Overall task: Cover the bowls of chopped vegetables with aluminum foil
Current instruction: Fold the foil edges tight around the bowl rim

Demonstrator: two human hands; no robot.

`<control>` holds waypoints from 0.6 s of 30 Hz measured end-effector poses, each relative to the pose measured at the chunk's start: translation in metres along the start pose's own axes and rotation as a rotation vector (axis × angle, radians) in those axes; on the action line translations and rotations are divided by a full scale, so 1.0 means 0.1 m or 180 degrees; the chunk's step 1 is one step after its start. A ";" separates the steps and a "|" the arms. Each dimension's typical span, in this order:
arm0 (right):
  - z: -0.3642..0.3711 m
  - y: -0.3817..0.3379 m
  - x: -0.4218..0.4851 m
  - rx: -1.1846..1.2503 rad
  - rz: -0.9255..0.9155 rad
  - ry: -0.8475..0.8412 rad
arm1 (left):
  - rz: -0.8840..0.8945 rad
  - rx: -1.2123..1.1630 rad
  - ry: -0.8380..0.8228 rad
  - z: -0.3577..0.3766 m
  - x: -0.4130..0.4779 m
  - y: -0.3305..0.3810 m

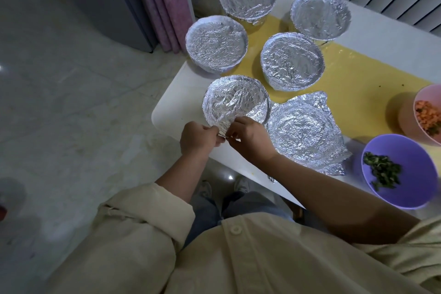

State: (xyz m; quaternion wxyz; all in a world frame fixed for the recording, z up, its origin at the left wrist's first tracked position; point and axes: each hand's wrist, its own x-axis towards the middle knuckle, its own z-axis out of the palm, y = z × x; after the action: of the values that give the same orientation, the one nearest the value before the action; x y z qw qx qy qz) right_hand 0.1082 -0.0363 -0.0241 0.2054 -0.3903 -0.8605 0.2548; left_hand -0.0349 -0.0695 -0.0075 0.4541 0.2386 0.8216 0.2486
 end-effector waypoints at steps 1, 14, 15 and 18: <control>0.00 0.00 0.01 0.0011 0.0018 0.0027 | 0.0015 -0.0003 0.0028 0.00 0.00 0.01; -0.10 0.05 -0.03 -0.0029 -0.0326 -0.0347 | 0.0097 0.0258 -0.0088 -0.12 0.09 0.01; -0.13 0.07 -0.04 -0.0068 -0.0396 -0.0343 | 0.0082 0.0273 -0.0069 -0.13 0.11 0.01; -0.16 0.12 -0.07 -0.0179 -0.0534 -0.0340 | 0.0054 0.0249 -0.0045 -0.13 0.13 0.01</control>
State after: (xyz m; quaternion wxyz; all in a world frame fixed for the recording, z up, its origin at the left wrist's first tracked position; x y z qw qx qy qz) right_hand 0.1277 -0.0304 -0.0196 0.1689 -0.3084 -0.9067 0.2329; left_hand -0.0521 -0.0632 -0.0089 0.4481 0.2648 0.8255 0.2185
